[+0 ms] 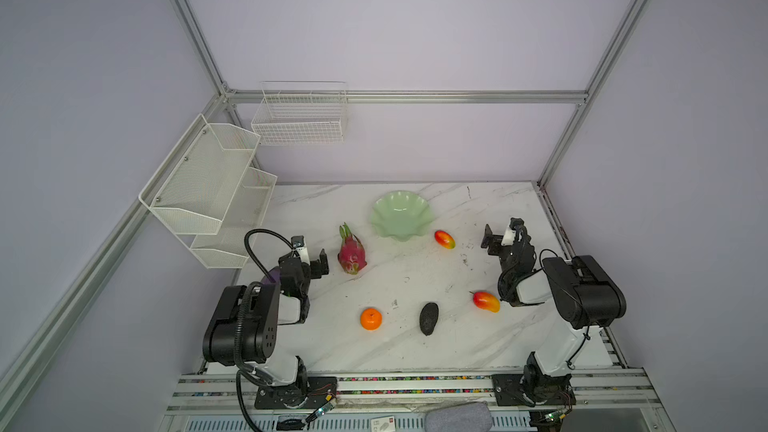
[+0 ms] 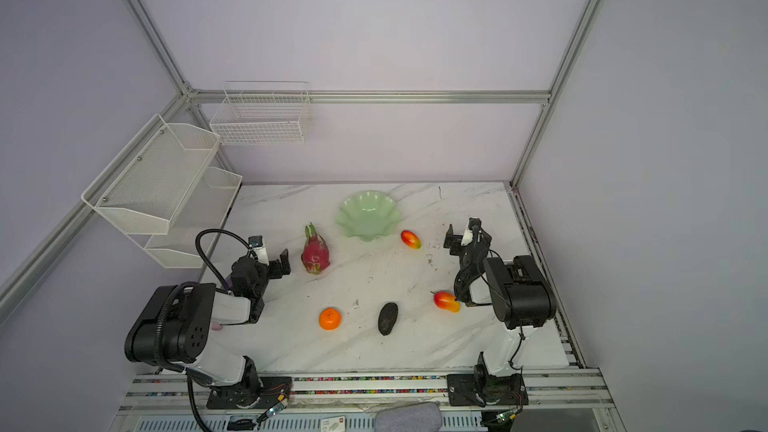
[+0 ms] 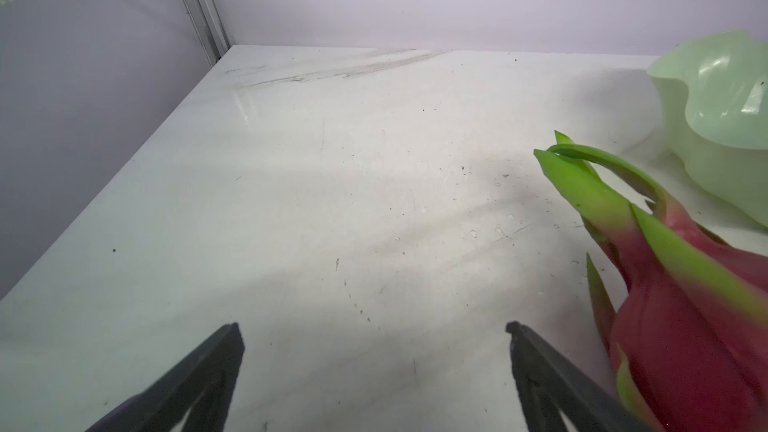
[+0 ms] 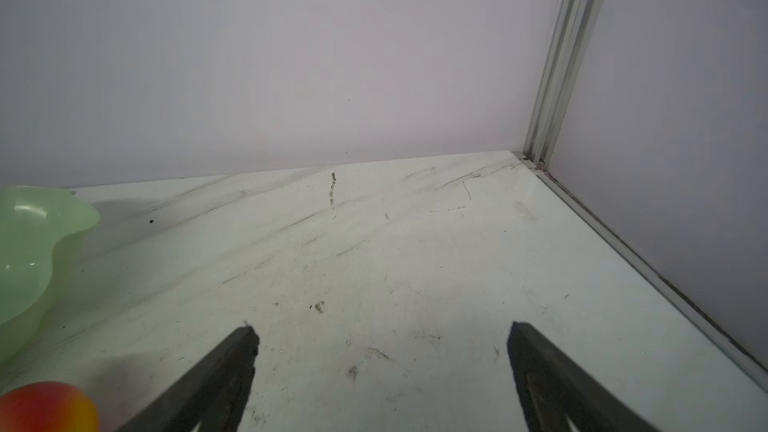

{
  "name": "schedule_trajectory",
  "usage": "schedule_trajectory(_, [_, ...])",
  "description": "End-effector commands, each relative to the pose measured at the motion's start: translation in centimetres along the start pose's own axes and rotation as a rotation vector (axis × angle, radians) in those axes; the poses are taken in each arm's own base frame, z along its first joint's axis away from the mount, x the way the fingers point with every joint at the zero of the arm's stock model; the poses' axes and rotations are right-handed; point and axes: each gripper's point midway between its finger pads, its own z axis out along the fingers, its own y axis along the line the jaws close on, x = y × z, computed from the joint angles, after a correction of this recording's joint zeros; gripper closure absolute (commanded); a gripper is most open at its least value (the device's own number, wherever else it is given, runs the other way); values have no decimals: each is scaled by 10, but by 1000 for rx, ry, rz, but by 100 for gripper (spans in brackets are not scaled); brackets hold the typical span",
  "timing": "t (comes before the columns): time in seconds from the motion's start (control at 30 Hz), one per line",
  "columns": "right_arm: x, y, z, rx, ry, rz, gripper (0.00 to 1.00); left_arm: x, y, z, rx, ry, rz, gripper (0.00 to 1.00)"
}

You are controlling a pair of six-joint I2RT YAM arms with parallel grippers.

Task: Place and organize the fake fruits in the fruit bowl
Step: 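Move the left gripper to the pink dragon fruit while the right gripper advances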

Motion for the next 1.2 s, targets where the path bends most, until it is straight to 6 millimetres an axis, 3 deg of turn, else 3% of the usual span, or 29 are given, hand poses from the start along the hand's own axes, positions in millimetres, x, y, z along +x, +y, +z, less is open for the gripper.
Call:
schedule_trajectory(0.0, [-11,0,1,0,-33,0,3,-35,-3,8,8,-95,18,0])
schedule_trajectory(0.83, [-13,0,0,0,-41,0,3,-37,-3,7,10,-100,17,0])
schedule_trajectory(0.93, [-42,-1,-13,12,-76,6,3,-53,-3,-3,2,-125,21,3])
schedule_trajectory(1.07, [-83,3,-26,-4,-18,110,3,-83,20,-24,-152,-51,-119,3])
schedule_trajectory(1.17, [-100,15,-33,-64,39,165,3,-104,2,-41,-96,8,-213,9])
